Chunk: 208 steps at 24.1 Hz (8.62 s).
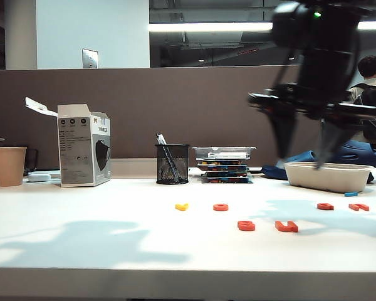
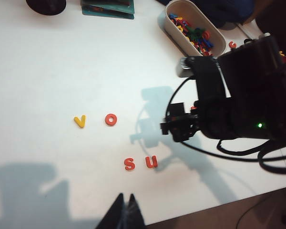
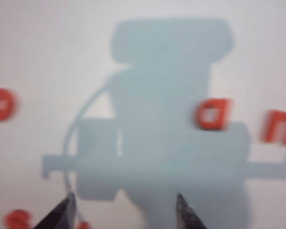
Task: Select the appropriate letters from the row of letter magnets placed on the table to arrange into the word "sun".
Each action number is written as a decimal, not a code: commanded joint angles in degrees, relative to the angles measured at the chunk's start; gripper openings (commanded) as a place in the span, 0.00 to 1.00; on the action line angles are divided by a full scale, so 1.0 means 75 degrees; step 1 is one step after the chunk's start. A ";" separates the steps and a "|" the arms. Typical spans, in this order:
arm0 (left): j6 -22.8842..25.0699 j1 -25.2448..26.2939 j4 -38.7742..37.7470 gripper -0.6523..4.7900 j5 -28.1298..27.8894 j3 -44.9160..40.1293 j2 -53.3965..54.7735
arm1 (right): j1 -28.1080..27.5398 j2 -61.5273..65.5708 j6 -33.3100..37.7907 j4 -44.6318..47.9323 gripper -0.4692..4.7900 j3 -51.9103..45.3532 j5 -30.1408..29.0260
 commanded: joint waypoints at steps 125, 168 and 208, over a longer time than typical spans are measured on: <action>0.0026 0.0003 0.0134 0.11 -0.0023 0.0029 -0.0020 | -0.1955 0.0052 -0.0863 0.0172 0.26 -0.0032 -0.0612; 0.0029 0.0003 0.0157 0.11 -0.0023 0.0029 -0.0020 | -0.0764 -0.1786 0.0192 0.1577 0.26 -0.3200 -0.1058; 0.0032 0.0003 0.0157 0.11 -0.0023 0.0029 -0.0020 | -0.0708 -0.0772 0.0525 0.1926 0.27 -0.3223 -0.1766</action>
